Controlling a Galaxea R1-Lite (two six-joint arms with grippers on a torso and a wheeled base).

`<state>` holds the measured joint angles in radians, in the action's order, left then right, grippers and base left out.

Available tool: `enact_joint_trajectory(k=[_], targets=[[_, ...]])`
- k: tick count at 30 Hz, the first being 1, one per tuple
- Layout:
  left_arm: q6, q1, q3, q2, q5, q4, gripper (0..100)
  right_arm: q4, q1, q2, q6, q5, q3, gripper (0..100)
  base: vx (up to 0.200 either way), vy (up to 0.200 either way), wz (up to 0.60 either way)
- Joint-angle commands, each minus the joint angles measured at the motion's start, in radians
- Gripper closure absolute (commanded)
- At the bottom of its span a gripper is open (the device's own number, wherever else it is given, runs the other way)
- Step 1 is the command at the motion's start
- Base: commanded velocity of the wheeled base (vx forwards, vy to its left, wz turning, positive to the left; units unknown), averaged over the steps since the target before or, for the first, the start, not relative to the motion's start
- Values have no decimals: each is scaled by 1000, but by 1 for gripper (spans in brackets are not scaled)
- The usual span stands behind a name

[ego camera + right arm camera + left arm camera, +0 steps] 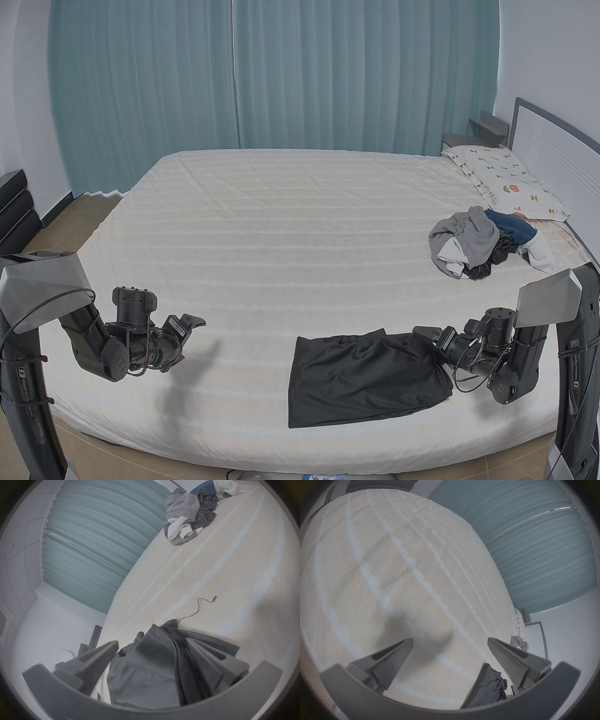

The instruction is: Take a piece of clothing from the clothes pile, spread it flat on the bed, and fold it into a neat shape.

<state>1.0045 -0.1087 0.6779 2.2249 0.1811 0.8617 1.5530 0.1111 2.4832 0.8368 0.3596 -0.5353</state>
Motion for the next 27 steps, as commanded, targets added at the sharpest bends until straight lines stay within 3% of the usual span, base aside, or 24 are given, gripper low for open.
enact_joint_trajectory(k=[1,27], targets=[[0,0,0,2,0,0,0,7,4,16,-1,-1,-8,100,0,0,0],[-1,0,-1,2,-2,0,0,7,-111,0,1,-11,9,100,0,0,0]])
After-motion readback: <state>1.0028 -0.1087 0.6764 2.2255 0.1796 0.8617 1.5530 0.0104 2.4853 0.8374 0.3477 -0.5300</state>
